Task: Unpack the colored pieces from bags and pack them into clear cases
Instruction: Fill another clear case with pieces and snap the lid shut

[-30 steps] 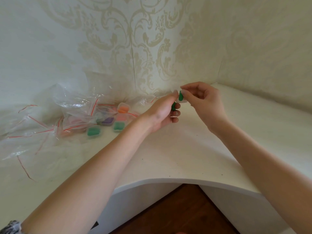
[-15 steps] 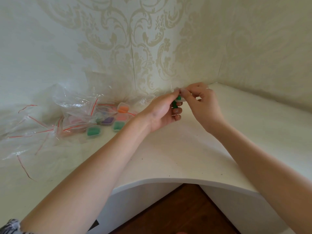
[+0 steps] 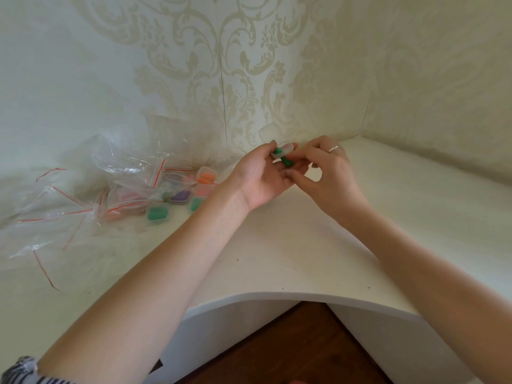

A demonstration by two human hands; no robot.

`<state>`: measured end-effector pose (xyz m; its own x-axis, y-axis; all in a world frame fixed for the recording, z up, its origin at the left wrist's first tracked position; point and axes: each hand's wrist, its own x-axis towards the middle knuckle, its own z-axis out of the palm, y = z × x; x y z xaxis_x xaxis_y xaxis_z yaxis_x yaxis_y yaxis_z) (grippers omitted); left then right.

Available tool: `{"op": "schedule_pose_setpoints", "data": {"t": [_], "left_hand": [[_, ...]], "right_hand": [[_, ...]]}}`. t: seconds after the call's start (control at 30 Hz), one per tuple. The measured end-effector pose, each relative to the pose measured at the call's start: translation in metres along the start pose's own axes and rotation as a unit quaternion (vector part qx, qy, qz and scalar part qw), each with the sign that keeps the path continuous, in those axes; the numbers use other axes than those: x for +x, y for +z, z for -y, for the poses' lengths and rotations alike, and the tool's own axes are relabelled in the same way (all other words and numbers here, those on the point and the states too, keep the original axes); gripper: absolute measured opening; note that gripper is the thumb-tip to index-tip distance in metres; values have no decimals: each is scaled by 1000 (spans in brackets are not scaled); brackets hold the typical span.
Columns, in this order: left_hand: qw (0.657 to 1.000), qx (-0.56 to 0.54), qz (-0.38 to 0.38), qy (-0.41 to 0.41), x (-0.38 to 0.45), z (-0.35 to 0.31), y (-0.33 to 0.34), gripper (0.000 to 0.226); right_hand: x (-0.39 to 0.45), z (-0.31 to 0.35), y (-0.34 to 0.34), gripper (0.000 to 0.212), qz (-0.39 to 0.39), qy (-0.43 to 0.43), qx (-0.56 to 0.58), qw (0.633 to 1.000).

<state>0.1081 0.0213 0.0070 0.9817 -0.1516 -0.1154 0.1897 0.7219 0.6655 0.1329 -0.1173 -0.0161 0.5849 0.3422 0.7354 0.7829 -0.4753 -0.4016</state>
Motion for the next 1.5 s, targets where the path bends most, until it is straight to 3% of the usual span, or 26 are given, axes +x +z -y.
{"op": "schedule_pose_setpoints", "data": {"t": [0.2, 0.57, 0.8, 1.07, 1.27, 1.4, 1.5], "left_hand": [[999, 47, -3, 1, 4, 1, -4, 37], [998, 60, -18, 9, 2, 0, -5, 37], [996, 78, -38, 11, 4, 2, -4, 36], [990, 133, -39, 19, 5, 5, -5, 33], [988, 150, -35, 17, 4, 5, -4, 32], [991, 128, -44, 12, 6, 5, -5, 27], [990, 133, -35, 2, 4, 4, -6, 21]], "right_hand": [[1, -3, 0, 25, -5, 6, -46, 999], [4, 1, -8, 19, -21, 133, 90, 987], [3, -2, -4, 19, -9, 139, 44, 989], [2, -1, -2, 9, -3, 220, 136, 966], [4, -5, -5, 13, -19, 289, 253, 923], [10, -7, -13, 17, -50, 219, 179, 958], [10, -2, -15, 24, 5, 129, 124, 984]]}}
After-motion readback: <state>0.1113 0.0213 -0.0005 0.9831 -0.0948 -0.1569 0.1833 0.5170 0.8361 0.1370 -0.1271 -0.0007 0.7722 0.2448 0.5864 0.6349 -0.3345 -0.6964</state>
